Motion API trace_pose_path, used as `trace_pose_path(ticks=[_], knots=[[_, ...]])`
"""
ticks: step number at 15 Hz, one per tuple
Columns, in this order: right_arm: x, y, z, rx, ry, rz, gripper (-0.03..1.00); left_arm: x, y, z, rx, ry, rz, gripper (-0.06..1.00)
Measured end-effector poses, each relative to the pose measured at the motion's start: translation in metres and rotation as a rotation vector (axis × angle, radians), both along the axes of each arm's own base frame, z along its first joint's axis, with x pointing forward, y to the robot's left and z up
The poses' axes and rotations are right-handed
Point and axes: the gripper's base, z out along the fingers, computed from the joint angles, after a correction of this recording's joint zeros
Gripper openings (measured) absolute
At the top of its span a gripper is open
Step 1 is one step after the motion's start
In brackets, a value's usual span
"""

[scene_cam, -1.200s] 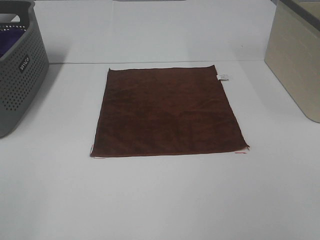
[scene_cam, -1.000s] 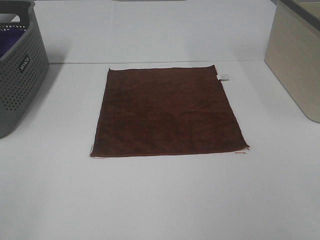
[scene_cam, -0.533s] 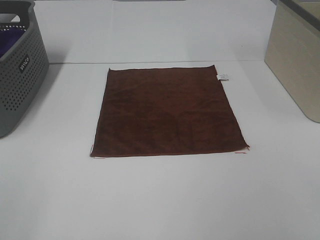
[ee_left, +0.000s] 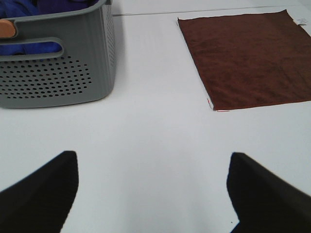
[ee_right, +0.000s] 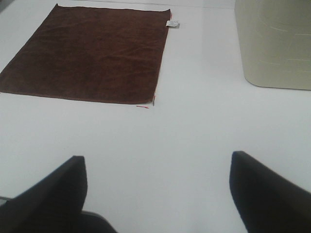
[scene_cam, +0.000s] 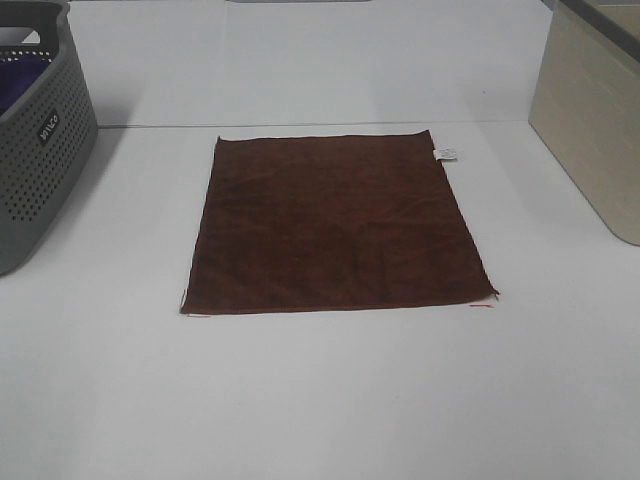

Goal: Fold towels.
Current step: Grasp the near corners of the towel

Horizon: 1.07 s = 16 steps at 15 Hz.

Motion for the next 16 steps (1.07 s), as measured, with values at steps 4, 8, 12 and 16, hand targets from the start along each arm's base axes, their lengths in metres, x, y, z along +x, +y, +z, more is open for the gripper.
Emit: trace_pose_path(ticks=[4, 8, 12, 16], knots=[[0.0000, 0.0000, 0.0000, 0.000, 0.000, 0.000, 0.76, 0.0000, 0.0000, 0.0000, 0.000, 0.000, 0.000, 0.79], [0.0000, 0.0000, 0.0000, 0.000, 0.000, 0.000, 0.76, 0.0000, 0.0000, 0.0000, 0.000, 0.000, 0.000, 0.79], [0.0000, 0.0000, 0.0000, 0.000, 0.000, 0.000, 0.76, 0.0000, 0.0000, 0.0000, 0.000, 0.000, 0.000, 0.79], [0.0000, 0.0000, 0.0000, 0.000, 0.000, 0.000, 0.76, 0.0000, 0.0000, 0.0000, 0.000, 0.000, 0.000, 0.79]])
